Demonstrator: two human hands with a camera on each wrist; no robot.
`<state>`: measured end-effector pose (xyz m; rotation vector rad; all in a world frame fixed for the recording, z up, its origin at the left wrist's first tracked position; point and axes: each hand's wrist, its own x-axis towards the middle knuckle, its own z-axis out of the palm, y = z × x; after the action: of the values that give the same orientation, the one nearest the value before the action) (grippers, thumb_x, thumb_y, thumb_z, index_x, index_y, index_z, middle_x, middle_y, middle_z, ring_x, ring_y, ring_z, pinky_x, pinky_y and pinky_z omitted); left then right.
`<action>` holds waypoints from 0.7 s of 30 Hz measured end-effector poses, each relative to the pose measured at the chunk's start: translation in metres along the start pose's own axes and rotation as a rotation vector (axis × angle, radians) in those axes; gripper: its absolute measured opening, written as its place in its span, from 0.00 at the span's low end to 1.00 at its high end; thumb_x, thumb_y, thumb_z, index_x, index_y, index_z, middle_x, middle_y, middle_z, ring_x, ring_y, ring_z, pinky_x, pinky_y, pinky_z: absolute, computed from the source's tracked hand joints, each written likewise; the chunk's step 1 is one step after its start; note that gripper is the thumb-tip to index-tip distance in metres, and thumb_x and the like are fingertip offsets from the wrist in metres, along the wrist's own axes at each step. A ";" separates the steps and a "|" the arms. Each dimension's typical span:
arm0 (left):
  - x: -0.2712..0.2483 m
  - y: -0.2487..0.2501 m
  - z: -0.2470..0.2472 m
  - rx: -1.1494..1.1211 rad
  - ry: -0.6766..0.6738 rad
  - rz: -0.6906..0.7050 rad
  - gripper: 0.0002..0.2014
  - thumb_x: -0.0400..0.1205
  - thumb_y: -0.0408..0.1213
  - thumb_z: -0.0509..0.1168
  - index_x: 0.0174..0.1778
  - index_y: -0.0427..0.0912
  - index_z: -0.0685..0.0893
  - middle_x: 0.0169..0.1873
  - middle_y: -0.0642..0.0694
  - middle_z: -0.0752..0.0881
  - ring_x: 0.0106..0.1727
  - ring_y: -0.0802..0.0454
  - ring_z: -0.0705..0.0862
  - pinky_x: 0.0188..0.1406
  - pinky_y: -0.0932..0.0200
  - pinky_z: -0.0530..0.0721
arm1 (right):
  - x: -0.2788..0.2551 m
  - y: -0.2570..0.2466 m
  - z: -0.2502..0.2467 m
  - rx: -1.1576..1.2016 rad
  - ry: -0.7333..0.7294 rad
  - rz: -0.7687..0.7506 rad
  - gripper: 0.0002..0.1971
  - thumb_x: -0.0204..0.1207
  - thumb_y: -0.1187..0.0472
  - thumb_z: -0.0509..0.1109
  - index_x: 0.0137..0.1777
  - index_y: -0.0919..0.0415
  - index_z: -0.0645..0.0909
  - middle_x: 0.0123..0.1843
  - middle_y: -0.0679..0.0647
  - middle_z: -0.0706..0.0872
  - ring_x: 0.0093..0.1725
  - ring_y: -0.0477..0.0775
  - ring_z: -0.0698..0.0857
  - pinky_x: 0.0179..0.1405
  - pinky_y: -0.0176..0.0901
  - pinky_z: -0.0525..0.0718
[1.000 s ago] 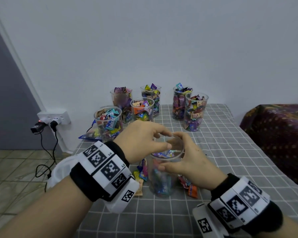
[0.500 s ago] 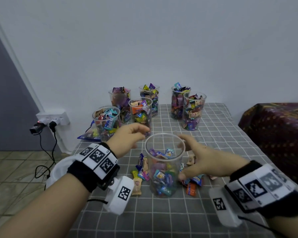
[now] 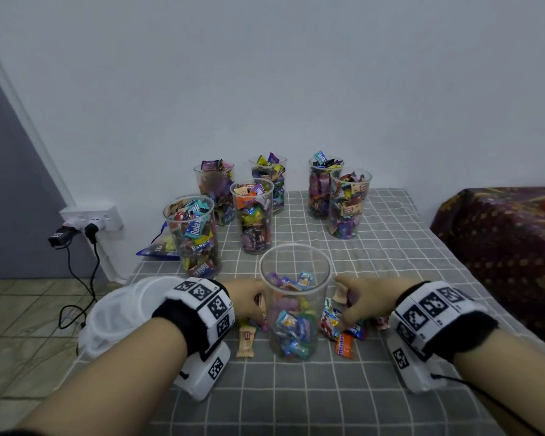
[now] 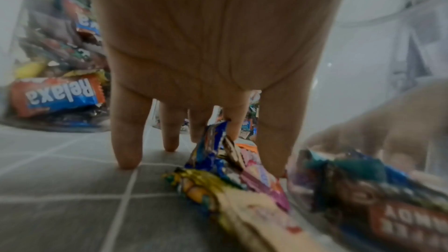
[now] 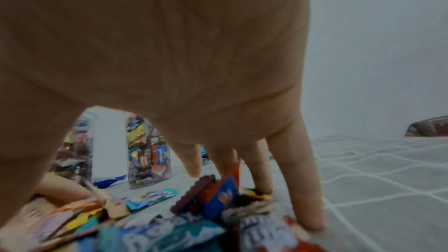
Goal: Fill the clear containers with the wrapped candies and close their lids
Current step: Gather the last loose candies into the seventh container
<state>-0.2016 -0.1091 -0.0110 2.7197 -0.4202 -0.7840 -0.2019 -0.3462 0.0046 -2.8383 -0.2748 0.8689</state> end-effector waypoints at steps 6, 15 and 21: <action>-0.011 0.005 0.001 0.204 -0.058 -0.023 0.32 0.74 0.38 0.73 0.75 0.48 0.71 0.69 0.48 0.76 0.66 0.47 0.77 0.64 0.57 0.77 | 0.000 -0.010 0.016 -0.186 0.010 -0.114 0.53 0.63 0.44 0.80 0.83 0.48 0.52 0.80 0.45 0.63 0.75 0.53 0.70 0.71 0.51 0.73; -0.016 0.005 0.010 0.388 0.065 -0.098 0.22 0.77 0.36 0.69 0.68 0.53 0.78 0.61 0.47 0.82 0.60 0.46 0.82 0.52 0.55 0.82 | -0.003 -0.020 0.025 -0.330 0.127 -0.160 0.32 0.74 0.53 0.73 0.77 0.47 0.67 0.72 0.52 0.72 0.68 0.57 0.76 0.64 0.48 0.77; -0.018 0.007 0.015 0.368 0.145 -0.121 0.18 0.80 0.35 0.64 0.64 0.55 0.81 0.59 0.44 0.83 0.58 0.43 0.83 0.52 0.53 0.83 | 0.000 -0.021 0.027 -0.344 0.142 -0.152 0.22 0.76 0.59 0.69 0.71 0.51 0.74 0.68 0.54 0.76 0.64 0.57 0.79 0.62 0.52 0.81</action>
<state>-0.2256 -0.1125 -0.0123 3.1456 -0.4045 -0.5787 -0.2204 -0.3227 -0.0133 -3.1174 -0.6706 0.6379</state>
